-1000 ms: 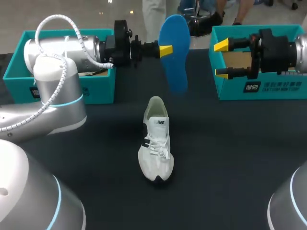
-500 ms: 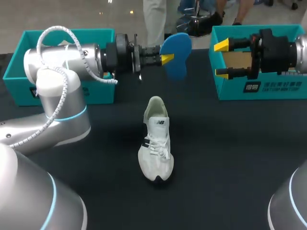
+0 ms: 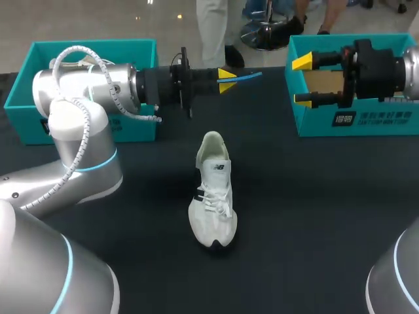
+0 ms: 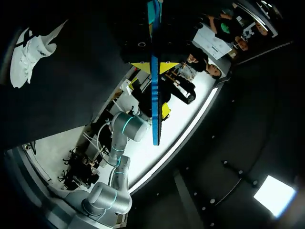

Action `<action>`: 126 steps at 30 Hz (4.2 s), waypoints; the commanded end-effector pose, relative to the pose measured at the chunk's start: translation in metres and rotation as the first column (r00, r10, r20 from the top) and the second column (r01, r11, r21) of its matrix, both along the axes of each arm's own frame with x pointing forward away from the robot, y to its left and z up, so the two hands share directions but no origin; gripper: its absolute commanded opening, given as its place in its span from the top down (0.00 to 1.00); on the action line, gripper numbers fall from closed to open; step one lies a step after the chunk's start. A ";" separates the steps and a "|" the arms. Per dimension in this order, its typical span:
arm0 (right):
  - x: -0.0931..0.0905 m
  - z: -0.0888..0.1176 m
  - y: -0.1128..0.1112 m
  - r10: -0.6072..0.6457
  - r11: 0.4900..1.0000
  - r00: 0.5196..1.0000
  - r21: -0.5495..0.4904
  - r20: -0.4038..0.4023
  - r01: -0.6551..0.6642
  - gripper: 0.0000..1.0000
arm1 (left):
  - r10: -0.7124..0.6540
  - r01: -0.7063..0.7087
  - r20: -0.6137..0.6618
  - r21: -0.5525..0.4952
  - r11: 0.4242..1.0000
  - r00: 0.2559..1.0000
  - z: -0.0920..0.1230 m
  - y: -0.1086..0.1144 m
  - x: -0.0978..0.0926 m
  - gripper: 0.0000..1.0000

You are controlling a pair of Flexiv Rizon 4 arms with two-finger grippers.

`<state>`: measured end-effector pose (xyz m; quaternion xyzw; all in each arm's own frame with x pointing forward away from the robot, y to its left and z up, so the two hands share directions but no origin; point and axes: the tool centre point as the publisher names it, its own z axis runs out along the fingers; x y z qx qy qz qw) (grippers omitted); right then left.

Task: Take the shoe out of the shoebox, open the shoe tongue, remove and reinsert the insole, then place the shoe into the shoebox

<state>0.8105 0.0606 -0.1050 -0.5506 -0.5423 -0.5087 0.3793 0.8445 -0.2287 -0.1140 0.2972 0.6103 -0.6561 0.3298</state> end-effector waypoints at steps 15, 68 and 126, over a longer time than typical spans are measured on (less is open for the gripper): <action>0.001 -0.001 0.002 0.000 1.000 1.000 -0.001 0.000 0.000 0.00 | -0.010 -0.015 0.360 0.068 0.998 0.933 -0.010 -0.004 -0.008 1.00; 0.015 -0.004 0.061 0.099 0.994 0.993 -0.039 -0.063 -0.101 0.56 | 0.011 -0.017 0.630 0.004 1.000 0.776 -0.001 -0.039 0.000 1.00; 0.020 -0.001 0.043 0.017 0.996 1.000 -0.088 0.024 -0.015 1.00 | -0.379 0.200 0.657 0.333 0.921 0.652 -0.045 0.106 0.030 0.00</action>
